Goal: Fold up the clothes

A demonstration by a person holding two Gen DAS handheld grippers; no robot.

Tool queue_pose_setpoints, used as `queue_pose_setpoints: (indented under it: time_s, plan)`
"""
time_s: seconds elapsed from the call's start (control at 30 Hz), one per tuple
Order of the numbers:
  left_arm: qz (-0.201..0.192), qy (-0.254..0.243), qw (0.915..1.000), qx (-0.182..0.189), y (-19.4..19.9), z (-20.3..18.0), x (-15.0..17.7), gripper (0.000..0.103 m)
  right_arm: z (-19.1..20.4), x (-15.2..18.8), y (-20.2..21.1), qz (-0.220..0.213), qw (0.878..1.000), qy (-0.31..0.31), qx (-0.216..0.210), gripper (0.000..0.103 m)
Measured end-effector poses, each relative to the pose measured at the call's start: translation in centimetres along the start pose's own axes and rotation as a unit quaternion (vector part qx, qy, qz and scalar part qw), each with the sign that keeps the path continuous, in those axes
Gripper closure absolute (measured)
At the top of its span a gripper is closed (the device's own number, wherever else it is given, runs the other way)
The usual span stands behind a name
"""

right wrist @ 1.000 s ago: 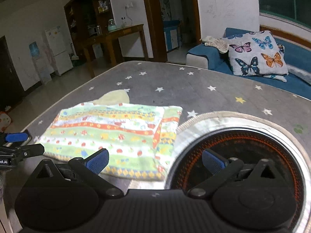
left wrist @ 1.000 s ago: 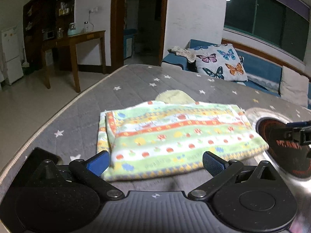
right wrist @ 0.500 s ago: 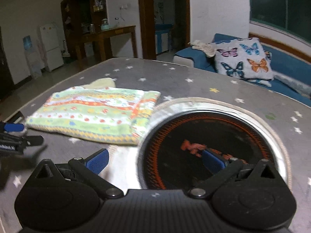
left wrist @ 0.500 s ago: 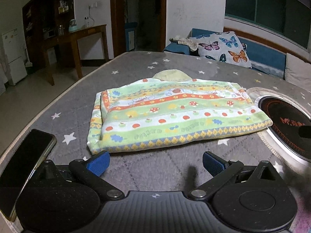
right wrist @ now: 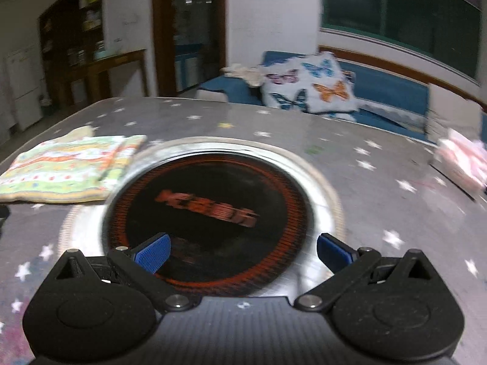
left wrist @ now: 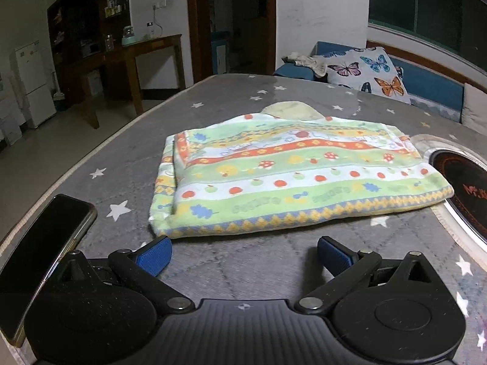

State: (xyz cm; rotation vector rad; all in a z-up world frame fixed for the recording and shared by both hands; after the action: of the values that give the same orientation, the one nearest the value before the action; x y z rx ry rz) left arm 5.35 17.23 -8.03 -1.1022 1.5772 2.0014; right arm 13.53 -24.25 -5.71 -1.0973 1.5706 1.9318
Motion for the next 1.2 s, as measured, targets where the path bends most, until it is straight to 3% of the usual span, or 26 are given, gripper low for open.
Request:
queue_pose_setpoints:
  time_s: [0.23, 0.43, 1.2]
  plan:
    - [-0.001, 0.004, 1.0, -0.008, -0.3, 0.8, -0.3, 0.0, -4.7, 1.2, 1.7, -0.007, 0.999, -0.042, 0.033, 0.0]
    - [-0.002, 0.006, 0.9998, -0.016, 0.0, 0.7, -0.4, 0.0, -5.5, 1.4, 2.4, -0.013, 0.998, -0.054, 0.036, 0.0]
    - [-0.022, -0.002, 0.9995, 0.021, 3.8, -2.9, -0.6, 0.0, 3.9, 0.1, 2.1, -0.02, 0.999, 0.021, -0.044, 0.0]
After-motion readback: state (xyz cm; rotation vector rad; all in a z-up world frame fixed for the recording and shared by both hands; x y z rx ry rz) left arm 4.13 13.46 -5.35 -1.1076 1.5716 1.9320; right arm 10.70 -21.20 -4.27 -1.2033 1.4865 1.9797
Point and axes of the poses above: each gripper's, at about its wrist camera, not at the fingertips, and y roughly against the way its jaws point, z to its left, x to its underside, the point moved 9 cm from there along -y, roughly the way its jaws point, and after that the axes turned 4 degrees about -x, right-handed, at the moved point
